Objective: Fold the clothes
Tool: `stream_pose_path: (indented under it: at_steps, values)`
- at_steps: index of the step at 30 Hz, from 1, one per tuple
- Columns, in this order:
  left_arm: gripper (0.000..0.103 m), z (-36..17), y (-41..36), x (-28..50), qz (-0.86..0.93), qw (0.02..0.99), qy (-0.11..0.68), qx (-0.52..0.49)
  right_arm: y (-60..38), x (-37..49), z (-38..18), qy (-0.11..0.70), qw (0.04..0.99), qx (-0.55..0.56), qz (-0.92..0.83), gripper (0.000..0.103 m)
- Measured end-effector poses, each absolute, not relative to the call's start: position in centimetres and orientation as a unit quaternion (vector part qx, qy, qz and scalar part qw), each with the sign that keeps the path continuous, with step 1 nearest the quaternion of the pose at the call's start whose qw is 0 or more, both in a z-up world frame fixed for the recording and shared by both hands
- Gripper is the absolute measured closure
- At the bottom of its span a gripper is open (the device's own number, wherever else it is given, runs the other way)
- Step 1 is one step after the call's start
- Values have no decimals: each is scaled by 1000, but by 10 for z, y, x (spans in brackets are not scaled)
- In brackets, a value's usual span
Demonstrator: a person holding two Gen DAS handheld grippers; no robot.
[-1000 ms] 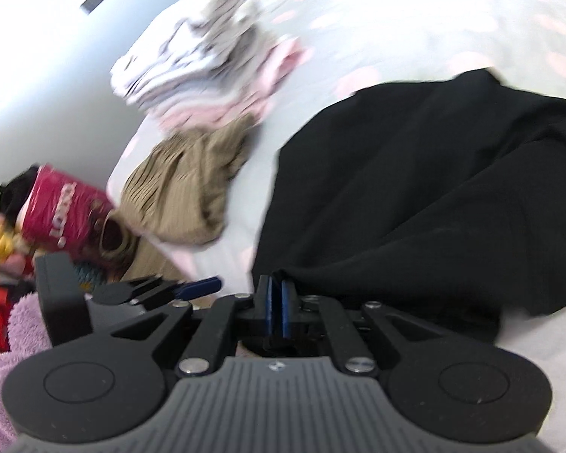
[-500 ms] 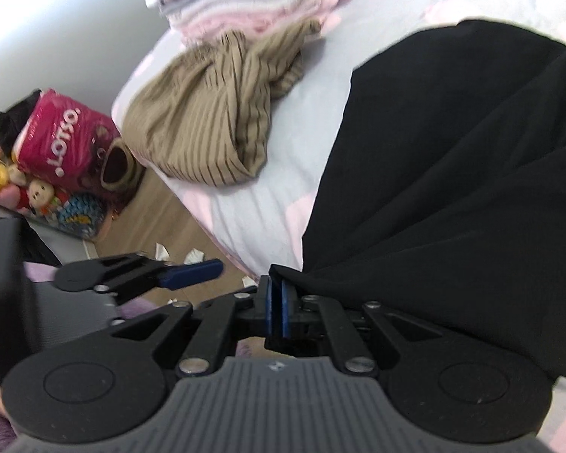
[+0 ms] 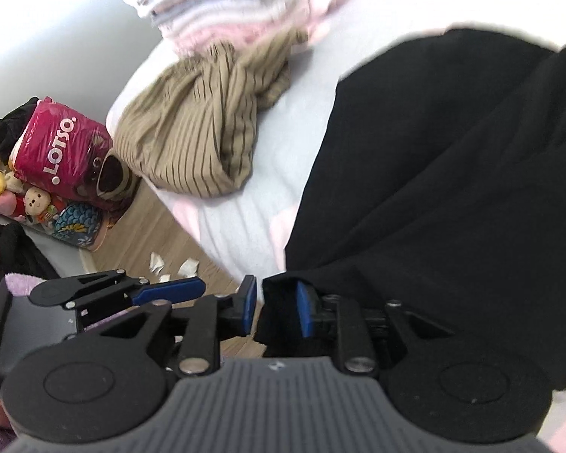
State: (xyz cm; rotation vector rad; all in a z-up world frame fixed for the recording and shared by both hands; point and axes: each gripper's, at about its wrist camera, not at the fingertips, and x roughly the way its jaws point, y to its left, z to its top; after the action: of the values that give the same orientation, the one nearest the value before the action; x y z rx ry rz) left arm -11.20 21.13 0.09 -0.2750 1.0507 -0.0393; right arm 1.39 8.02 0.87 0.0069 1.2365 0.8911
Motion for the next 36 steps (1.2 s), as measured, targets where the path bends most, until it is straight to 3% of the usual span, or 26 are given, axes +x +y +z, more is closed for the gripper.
stream_pose_path:
  at_steps: [6, 9, 13, 21, 24, 27, 28, 29, 30, 36]
  values:
    - [53, 3, 205, -98, -39, 851, 495, -170, 45, 7, 39, 504, 766, -21, 397, 76]
    - [63, -6, 200, -86, -45, 836, 519, -172, 27, 4, 44, 490, 781, -36, 386, 75]
    - [86, -15, 194, -79, -51, 827, 536, -163, 1, -4, 46, 473, 798, -58, 370, 68]
    - [91, -15, 194, -88, -56, 827, 533, -172, -28, -41, 27, 420, 811, -194, 357, 55]
    - [91, -15, 196, -89, -54, 826, 532, -180, -23, -59, 7, 404, 799, -258, 362, 55]
    - [91, -12, 194, -90, -52, 828, 529, -176, -17, -63, -11, 391, 803, -294, 340, 59]
    - [92, -10, 194, -91, -51, 829, 528, -176, -16, -61, -14, 388, 806, -299, 331, 65]
    - [93, -9, 194, -92, -50, 830, 527, -176, -17, -59, -13, 389, 809, -296, 326, 81]
    - [94, -8, 195, -93, -51, 829, 527, -180, -19, -57, -12, 390, 812, -293, 320, 85]
    - [94, -22, 200, -93, -47, 809, 547, -209, -22, -55, -14, 399, 811, -293, 312, 87]
